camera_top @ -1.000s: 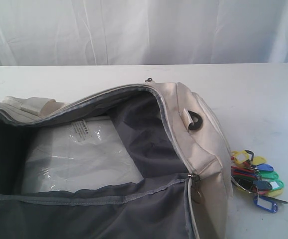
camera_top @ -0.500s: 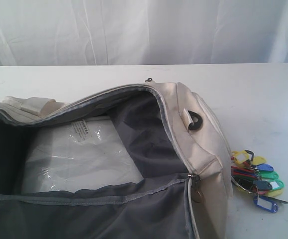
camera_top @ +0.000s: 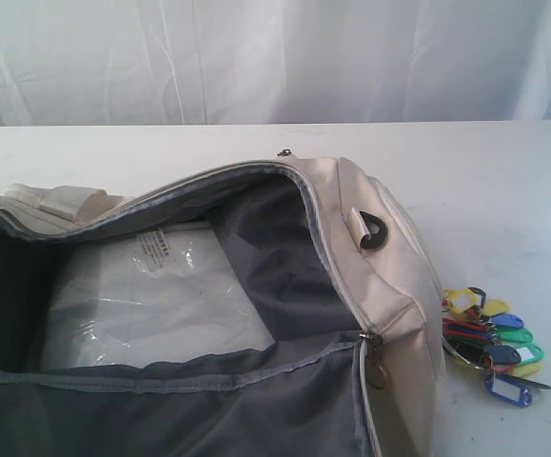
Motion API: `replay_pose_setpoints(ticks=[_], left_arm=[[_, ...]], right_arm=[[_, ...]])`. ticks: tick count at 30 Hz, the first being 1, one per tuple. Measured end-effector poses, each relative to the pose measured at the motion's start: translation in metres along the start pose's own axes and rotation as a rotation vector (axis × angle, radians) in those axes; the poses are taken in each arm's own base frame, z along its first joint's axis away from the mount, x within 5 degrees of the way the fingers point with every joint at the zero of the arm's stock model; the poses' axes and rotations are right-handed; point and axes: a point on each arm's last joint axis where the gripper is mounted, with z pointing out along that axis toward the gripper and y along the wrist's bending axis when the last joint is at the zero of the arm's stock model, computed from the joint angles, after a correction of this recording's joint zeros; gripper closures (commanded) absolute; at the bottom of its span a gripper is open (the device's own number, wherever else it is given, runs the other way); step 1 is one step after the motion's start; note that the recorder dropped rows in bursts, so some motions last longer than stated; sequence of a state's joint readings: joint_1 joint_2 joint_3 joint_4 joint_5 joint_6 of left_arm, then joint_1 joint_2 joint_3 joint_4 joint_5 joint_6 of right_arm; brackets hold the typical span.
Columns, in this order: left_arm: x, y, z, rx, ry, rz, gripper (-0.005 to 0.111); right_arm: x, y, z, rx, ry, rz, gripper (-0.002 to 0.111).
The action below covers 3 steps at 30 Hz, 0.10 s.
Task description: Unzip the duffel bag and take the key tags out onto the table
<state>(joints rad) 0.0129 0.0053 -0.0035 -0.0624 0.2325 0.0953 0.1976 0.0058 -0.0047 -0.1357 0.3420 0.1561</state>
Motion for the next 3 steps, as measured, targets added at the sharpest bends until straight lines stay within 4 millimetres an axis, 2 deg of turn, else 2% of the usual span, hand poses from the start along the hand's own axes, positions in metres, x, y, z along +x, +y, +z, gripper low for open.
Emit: replay_pose_setpoints(ticks=[3], left_arm=[[0.0000, 0.0000, 0.0000, 0.000, 0.000, 0.000, 0.107]], right_arm=[[0.0000, 0.0000, 0.0000, 0.000, 0.000, 0.000, 0.108]])
